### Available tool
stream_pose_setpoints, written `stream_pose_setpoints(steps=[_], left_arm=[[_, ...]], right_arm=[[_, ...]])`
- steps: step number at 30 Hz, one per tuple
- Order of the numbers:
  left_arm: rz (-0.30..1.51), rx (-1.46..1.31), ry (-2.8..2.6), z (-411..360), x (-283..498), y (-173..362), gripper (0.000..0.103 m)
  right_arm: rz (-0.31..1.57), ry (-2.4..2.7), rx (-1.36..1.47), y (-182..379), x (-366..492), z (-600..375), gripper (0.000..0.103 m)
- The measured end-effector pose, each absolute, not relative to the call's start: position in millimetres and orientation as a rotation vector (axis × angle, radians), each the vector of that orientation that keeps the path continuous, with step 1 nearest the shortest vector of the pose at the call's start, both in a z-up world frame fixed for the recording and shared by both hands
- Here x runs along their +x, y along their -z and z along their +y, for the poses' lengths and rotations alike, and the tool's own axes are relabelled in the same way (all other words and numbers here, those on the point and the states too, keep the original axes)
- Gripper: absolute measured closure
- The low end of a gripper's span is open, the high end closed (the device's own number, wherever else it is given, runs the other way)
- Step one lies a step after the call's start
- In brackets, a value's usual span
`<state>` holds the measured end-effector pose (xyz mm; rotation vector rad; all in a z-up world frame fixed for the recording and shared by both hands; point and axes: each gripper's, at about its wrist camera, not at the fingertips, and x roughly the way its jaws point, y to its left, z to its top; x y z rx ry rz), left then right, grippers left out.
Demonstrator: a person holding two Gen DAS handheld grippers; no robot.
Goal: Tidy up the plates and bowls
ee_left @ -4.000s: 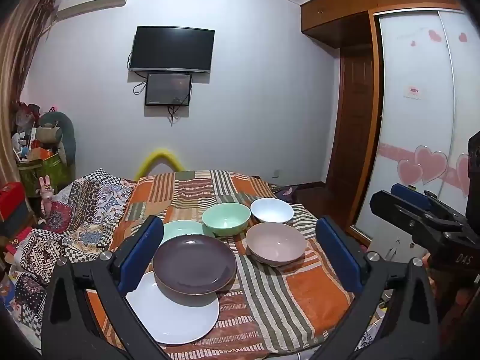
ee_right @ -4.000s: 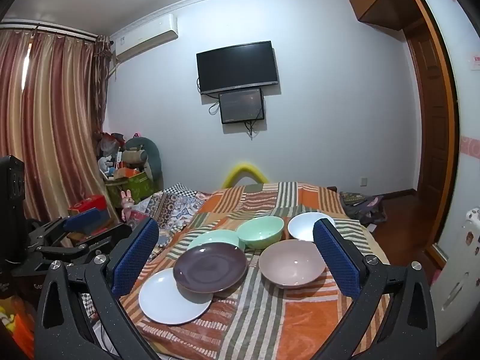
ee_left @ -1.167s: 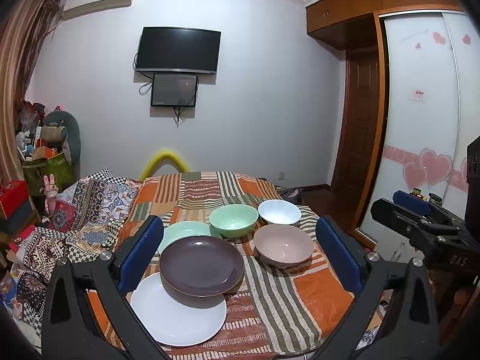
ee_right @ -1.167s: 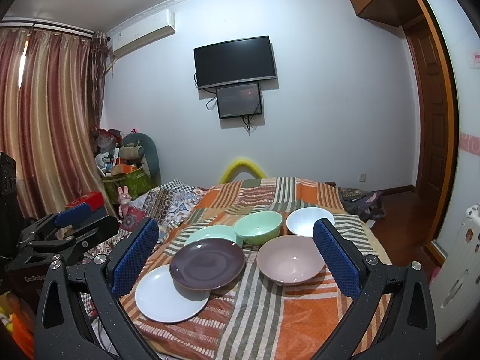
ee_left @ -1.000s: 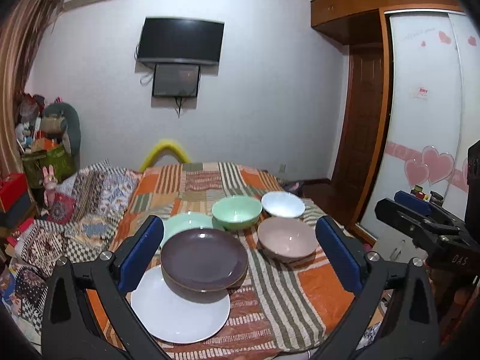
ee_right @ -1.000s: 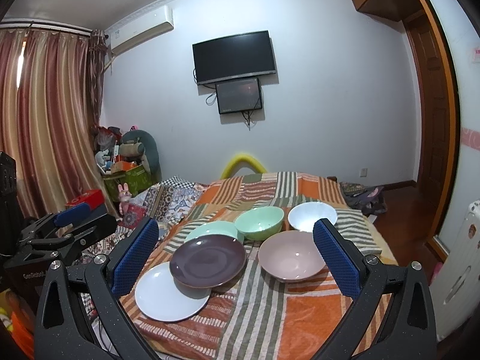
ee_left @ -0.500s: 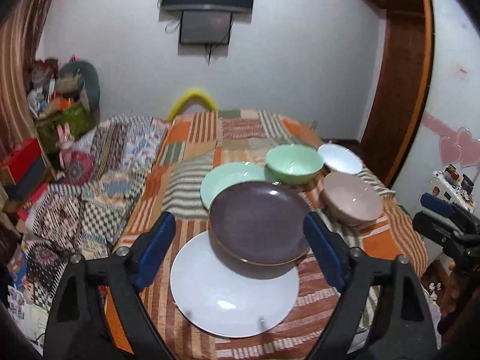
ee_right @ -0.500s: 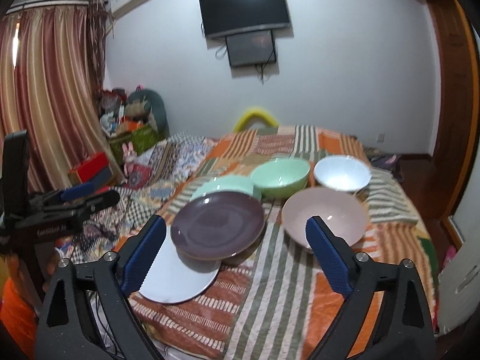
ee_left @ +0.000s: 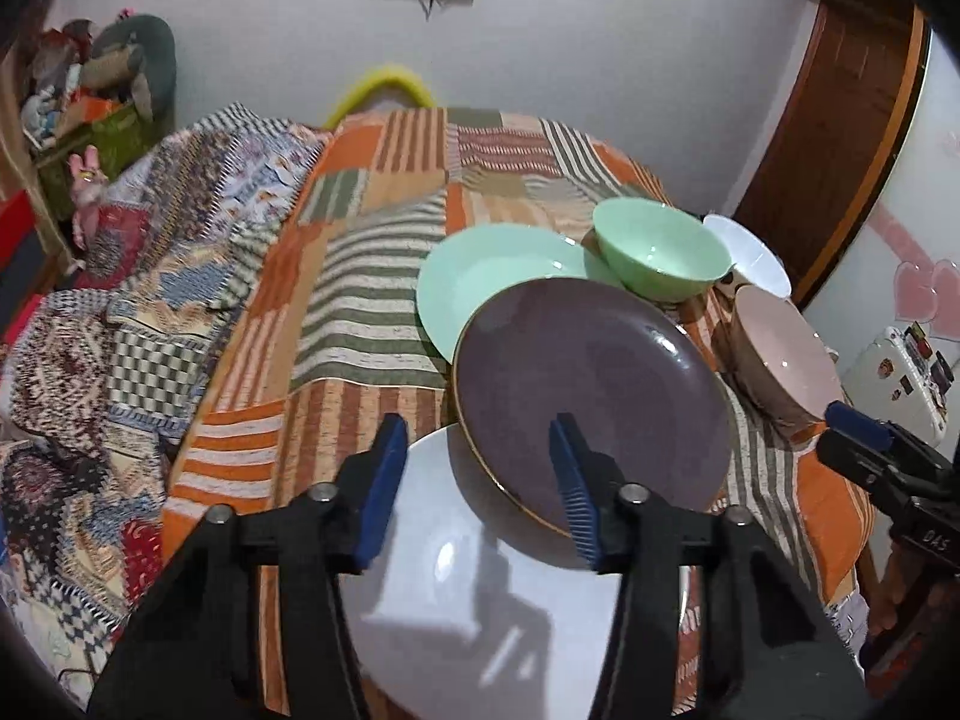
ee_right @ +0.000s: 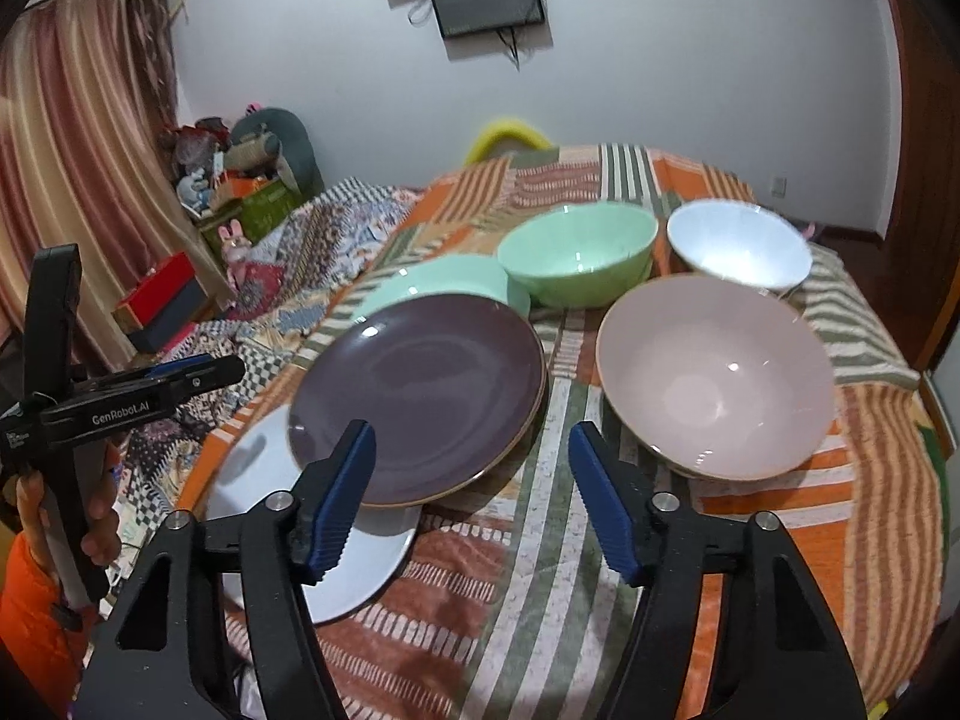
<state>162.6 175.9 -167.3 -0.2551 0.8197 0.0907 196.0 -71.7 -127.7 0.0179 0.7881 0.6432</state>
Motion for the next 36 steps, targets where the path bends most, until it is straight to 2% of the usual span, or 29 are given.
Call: stream_pose_setpoints(steps=[5,10,12,15,22,26,36], left_arm=[[0.852,-0.249,-0.093,179,185,182,0.058],[0.877,-0.259,-0.075,186,207,195,0.067],[0.883,-0.253,-0.070,187,215,200,0.070],[0.880,-0.248,-0.061,188,222,204,0.078],[0.896,-0.239,-0.055,188,231,211,0.080],[0.915,-0.252,-0.039,190,237,216,0.083],[0.915,-0.273,-0.033,186,231,215,0.084]], right_arm=[[0.854,-0.629,0.020,148,217,-65,0.048],[0.888,-0.620,0.022,160,228,-59,0.052],[0.904,-0.621,0.025,164,232,-56,0.057],[0.916,-0.621,0.025,168,236,-54,0.059],[0.938,-0.626,0.038,174,244,-52,0.067],[0.946,-0.637,0.046,175,246,-51,0.076],[0.940,-0.624,0.044,171,246,-52,0.078]])
